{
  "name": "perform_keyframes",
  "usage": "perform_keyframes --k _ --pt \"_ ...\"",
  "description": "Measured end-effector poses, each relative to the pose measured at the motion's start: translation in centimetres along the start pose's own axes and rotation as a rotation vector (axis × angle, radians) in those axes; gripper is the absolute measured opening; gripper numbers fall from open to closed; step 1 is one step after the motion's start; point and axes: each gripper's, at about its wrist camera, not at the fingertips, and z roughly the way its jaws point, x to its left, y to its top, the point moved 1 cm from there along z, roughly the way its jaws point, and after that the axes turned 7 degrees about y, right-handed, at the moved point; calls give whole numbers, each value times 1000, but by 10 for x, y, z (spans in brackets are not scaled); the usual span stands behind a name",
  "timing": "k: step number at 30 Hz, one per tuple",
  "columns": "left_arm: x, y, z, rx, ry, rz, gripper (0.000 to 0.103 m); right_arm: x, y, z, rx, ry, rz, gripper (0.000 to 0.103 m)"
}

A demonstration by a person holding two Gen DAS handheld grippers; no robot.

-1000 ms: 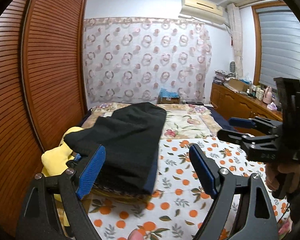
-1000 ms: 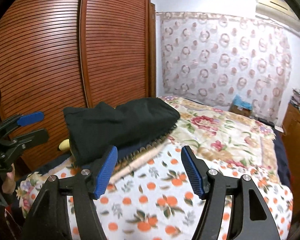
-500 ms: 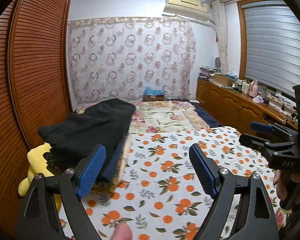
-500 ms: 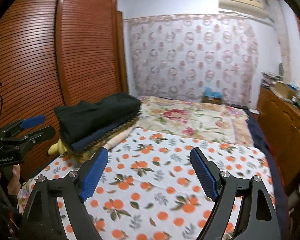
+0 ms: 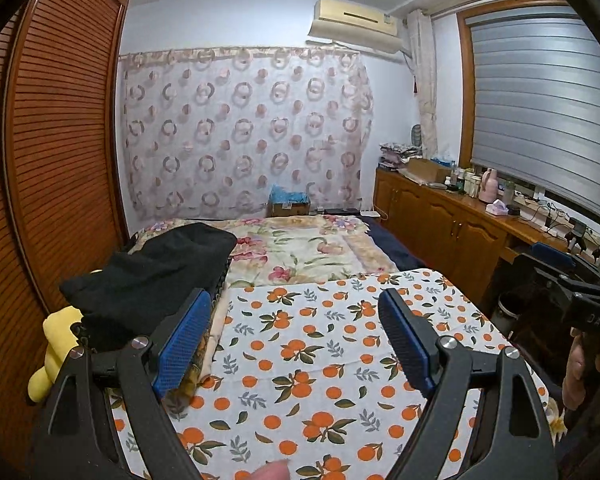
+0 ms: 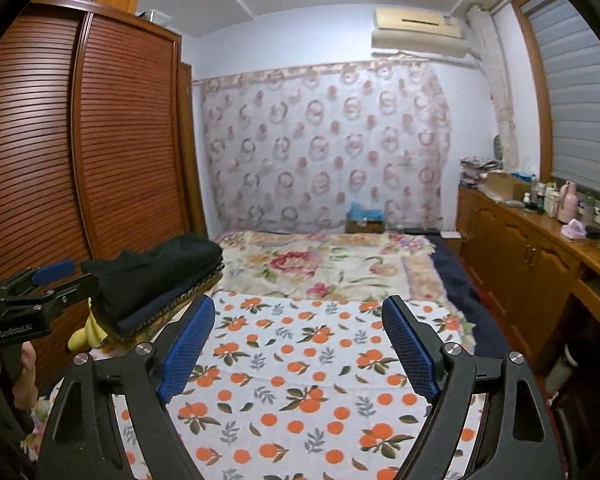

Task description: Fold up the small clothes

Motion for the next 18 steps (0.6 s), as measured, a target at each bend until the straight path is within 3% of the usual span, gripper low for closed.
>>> perform_keyframes --k 8,18 --pt "-2 2 -4 -8 -3 4 86 15 -11 2 -7 -8 11 87" --pt "-2 2 -8 -2 6 2 86 1 -10 9 -5 -8 8 87"
